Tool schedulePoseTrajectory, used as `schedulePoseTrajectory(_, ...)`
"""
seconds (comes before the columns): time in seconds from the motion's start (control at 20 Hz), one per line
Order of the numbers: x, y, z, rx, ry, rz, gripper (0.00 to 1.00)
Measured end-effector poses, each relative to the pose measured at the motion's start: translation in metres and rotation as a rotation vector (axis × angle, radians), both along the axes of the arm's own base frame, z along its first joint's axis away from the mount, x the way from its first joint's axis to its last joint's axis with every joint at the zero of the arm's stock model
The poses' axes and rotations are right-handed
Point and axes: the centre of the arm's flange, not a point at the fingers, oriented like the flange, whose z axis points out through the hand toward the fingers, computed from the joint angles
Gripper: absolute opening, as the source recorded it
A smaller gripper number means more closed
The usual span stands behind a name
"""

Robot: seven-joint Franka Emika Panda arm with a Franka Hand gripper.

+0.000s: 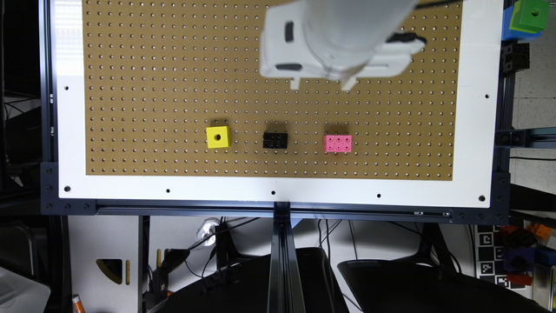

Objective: Pick up pink block.

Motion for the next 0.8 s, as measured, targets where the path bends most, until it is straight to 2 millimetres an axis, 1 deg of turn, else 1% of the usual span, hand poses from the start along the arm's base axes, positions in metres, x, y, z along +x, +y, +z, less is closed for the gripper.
schedulePoseTrajectory(0.1,0.012,0.012,-0.003,0.011,-0.002,0.0,1.0)
schedulePoseTrajectory(0.25,0.023,0.019,-0.005,0.02,-0.005,0.001,1.0)
schedulePoseTrajectory(0.5,0.033,0.026,-0.002,0.031,-0.016,0.004,1.0)
schedulePoseTrajectory(0.8,0.039,0.028,-0.002,0.035,-0.02,0.004,1.0)
